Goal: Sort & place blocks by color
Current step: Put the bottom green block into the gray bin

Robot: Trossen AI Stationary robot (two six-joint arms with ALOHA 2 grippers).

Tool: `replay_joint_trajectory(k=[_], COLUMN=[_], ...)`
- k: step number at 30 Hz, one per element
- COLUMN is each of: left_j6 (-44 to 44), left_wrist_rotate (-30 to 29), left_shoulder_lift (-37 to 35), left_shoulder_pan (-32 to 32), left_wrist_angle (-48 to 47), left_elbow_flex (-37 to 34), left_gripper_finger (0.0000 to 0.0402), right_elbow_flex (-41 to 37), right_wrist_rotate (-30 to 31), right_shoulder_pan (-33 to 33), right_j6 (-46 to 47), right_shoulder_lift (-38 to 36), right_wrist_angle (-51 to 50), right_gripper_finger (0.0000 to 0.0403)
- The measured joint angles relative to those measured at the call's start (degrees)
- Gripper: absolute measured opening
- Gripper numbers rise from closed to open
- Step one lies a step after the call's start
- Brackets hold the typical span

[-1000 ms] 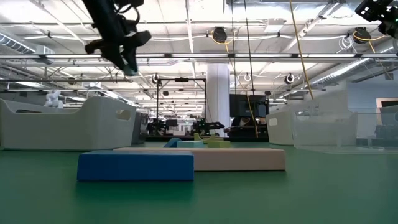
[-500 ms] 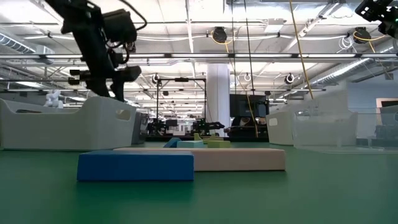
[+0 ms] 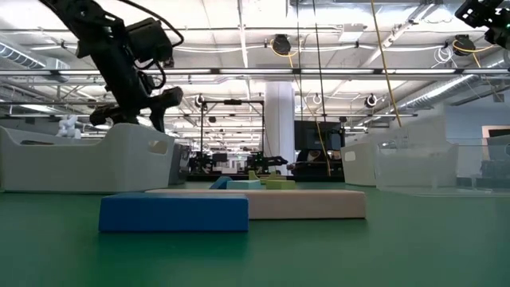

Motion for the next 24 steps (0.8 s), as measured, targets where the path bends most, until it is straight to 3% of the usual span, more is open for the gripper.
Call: replay_joint_trajectory(k=[9, 13, 20, 24], left_j6=[8.6, 2.7, -5.6, -16.0], left_wrist_rotate=[10.5, 12.1, 12.2, 12.2], left_shoulder_lift=[-7.3, -9.0, -9.1, -9.1], left_shoulder_pan=[-9.4, -16.2, -28.9, -35.3], left_wrist_angle=[8.2, 8.8, 9.5, 9.3], left_elbow_flex=[1.1, 1.1, 1.1, 1.1], left_gripper_finger=[0.0267, 0.0289, 0.0283, 0.0283], right_elbow_flex=[0.0, 0.0, 0.0, 0.0], right_wrist_rotate=[0.0, 0.0, 0.0, 0.0], right_shoulder_pan=[0.0, 0.0, 0.0, 0.0], right_j6=[0.0, 0.0, 0.0, 0.0], right_shoulder_lift=[0.0, 0.0, 0.0, 0.0], right_wrist_angle=[-0.1, 0.0, 0.0, 0.0], right_gripper_finger=[0.0238, 0.0238, 0.0238, 0.0238])
